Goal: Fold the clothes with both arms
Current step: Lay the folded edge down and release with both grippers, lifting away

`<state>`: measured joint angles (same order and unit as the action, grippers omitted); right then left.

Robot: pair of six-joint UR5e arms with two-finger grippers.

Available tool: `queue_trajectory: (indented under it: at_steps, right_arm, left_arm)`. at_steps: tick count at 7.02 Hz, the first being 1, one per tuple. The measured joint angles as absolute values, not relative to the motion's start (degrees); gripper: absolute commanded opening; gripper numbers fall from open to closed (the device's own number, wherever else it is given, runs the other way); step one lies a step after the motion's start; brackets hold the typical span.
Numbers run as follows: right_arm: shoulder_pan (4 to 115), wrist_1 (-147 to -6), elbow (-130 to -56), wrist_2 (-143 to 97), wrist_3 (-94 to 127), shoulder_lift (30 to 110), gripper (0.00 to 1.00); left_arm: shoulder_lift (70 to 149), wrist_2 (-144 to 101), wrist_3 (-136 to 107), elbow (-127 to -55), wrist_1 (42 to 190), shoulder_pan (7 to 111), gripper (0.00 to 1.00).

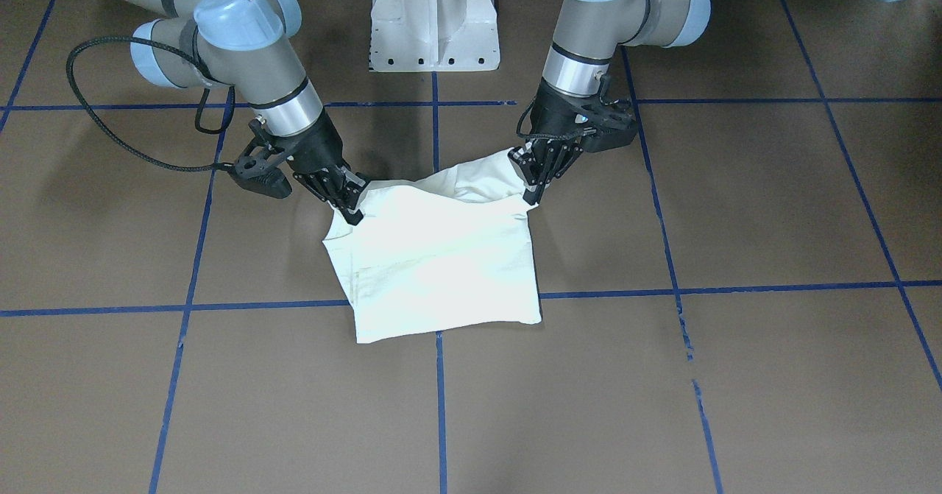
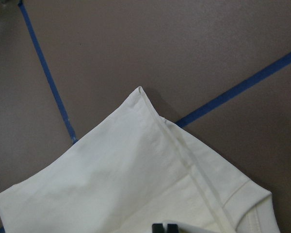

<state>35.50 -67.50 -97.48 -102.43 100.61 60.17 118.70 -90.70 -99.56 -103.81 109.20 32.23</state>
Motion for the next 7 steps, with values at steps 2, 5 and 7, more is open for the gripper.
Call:
queue_trajectory:
  at_steps: [2,5,7]
  right_arm:
    - [36.93,-67.38,-92.19,-103.77,99.08,57.38,0.00]
    - [37.98,-67.17,-86.84,-104.38,98.11,54.37,0.00]
    - [38.52,-67.09,-85.25,-104.74,97.33,53.85,0.16]
  left_arm:
    - [121.10,-90.70,-98.83,-96.81,114.64,33.92,0.00]
    - [123.11,-90.68,-97.43,-90.17,119.31,35.09,0.00]
    - [123.84,-90.61,-97.07,-86.88,122.05,35.55,0.23]
